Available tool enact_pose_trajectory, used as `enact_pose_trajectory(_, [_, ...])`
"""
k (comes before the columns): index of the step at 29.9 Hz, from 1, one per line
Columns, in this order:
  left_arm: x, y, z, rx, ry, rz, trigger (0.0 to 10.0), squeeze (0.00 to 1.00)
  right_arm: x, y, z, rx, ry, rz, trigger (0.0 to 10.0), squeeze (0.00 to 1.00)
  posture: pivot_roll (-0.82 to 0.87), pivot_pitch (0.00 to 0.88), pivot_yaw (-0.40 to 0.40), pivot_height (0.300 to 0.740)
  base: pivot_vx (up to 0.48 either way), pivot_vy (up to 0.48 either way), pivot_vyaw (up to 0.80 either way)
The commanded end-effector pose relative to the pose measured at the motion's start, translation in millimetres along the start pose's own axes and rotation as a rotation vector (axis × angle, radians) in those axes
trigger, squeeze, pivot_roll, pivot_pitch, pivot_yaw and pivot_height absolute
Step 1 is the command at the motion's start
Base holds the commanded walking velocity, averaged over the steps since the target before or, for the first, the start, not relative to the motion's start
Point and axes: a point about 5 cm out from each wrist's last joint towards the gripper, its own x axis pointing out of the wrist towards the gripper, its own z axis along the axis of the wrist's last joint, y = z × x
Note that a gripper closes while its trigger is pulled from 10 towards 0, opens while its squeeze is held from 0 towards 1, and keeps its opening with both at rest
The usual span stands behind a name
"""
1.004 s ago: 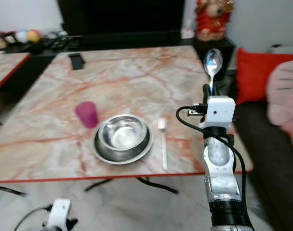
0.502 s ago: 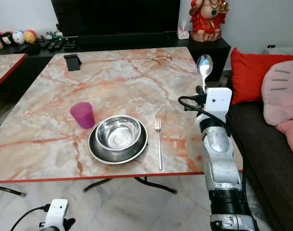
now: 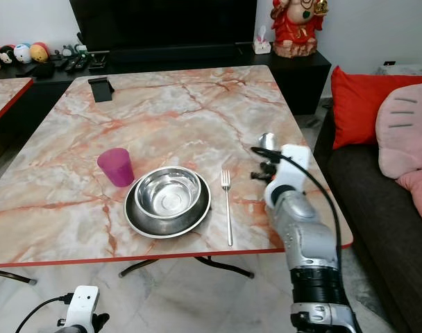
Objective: Setting the table
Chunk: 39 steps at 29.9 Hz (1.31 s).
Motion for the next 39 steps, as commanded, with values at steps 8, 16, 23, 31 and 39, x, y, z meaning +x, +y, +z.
enact_pose_trajectory(8, [-0.8,4.2,-2.4,0.028,0.023,0.006,10.0,0.00,1.1,10.0,-20.8,-0.007,0.090,0.009,10.0,0.00,-0.07,0.000,0.056,0.740,0.000,0.000,0.00])
enact_pose_trajectory(16, [-0.2,1.1,-2.8,0.026,0.027,0.007,10.0,0.00,4.3,5.2,-33.6,-0.031,0.115,-0.033,10.0,0.00,-0.07,0.000,0.054,0.740,0.000,0.000,0.00])
enact_pose_trajectory(23, [-0.4,2.1,-3.0,0.025,0.027,0.011,10.0,0.00,6.5,11.6,-35.8,-0.005,0.126,-0.019,10.0,0.00,-0.06,0.000,0.057,0.740,0.000,0.000,0.00])
enact_pose_trajectory(31, [-1.5,6.2,-4.8,0.026,0.030,0.016,10.0,0.00,7.3,11.8,-32.7,-0.042,0.117,-0.027,10.0,0.00,-0.06,0.000,0.062,0.740,0.000,0.000,0.00])
enact_pose_trajectory(39, [-1.4,7.2,-3.1,0.031,0.026,0.013,10.0,0.00,2.9,6.5,-39.5,-0.071,0.141,-0.047,10.0,0.00,-0.07,0.000,0.068,0.740,0.000,0.000,0.00])
